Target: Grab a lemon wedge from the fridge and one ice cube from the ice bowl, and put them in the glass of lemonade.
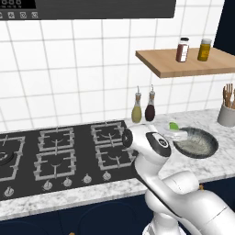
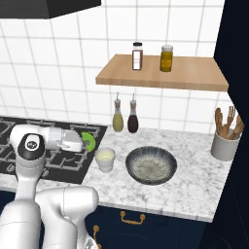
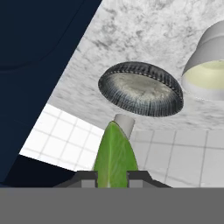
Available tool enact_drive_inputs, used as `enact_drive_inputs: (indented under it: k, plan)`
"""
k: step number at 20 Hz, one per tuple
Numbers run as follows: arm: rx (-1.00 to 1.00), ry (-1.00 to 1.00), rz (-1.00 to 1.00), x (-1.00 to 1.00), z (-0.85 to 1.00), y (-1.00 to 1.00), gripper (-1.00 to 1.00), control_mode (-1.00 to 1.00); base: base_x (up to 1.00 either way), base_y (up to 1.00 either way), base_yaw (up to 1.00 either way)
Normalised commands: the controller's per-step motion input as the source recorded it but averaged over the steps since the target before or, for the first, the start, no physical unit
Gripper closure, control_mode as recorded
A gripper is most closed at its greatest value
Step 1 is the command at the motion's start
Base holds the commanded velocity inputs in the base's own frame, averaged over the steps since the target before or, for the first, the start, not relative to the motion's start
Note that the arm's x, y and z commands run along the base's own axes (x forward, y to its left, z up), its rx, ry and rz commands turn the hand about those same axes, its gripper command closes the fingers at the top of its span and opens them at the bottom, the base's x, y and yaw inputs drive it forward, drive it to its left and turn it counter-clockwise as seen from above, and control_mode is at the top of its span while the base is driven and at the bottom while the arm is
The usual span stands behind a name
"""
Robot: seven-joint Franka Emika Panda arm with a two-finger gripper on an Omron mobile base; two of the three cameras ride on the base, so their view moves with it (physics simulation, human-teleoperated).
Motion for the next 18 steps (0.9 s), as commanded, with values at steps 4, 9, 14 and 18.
enact_drive_inputs:
  k: [4,9,14,18]
  plan:
    - [0.00,0.00,-0.03,0.30,-0.37,0.00,1.00,-1.00,0.00,0.00,0.00]
    - [0.00,0.00,-0.04,0.37,-0.27,0.00,1.00,-1.00,0.00,0.00,0.00]
    - [0.00,0.02,-0.02,0.43,-0.22,0.02,1.00,-1.00,0.00,0.00,0.00]
    - [0.00,-0.02,0.00,0.24,-0.23,0.06,1.00,-1.00,0.00,0.00,0.00]
